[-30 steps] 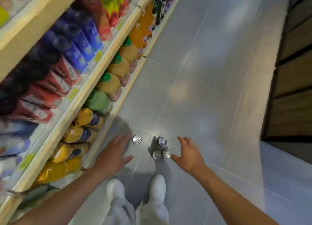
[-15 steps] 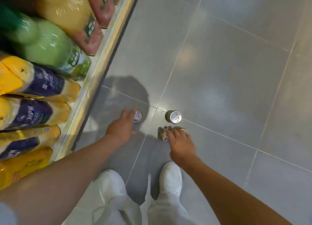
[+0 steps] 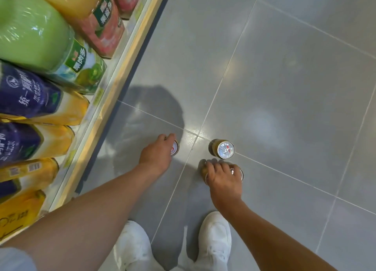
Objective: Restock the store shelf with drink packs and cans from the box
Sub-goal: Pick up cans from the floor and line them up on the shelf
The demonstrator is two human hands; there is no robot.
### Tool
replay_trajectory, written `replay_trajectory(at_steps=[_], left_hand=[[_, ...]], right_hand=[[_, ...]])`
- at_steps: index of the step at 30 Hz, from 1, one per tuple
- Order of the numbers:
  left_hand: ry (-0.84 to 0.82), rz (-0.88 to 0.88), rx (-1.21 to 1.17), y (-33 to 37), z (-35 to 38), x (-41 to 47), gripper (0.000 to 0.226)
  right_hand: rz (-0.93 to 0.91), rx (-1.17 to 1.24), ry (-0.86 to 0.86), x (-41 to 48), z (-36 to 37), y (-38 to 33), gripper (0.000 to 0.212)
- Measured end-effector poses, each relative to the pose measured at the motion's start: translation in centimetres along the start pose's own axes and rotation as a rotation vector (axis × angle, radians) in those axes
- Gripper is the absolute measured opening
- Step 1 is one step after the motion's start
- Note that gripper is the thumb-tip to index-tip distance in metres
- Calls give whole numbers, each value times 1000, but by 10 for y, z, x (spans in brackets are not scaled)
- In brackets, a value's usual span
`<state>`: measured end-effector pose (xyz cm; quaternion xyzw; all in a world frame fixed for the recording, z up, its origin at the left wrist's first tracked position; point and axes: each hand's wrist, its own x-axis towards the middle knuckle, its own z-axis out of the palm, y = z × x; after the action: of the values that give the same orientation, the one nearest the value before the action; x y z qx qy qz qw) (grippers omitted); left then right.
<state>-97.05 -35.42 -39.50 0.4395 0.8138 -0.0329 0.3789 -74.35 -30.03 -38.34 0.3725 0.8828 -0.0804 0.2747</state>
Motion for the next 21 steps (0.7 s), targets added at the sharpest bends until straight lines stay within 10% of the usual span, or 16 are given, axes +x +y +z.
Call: replay_trajectory(at_steps=[10,21], left_hand=[[-15,-29,-57,2,-72,-72,62],[121,-107,-176,87,-294,-282,58]], right_hand=[[42,153,25,-43,-86,-15,56],[45,548,47,-172,-373,2,66]])
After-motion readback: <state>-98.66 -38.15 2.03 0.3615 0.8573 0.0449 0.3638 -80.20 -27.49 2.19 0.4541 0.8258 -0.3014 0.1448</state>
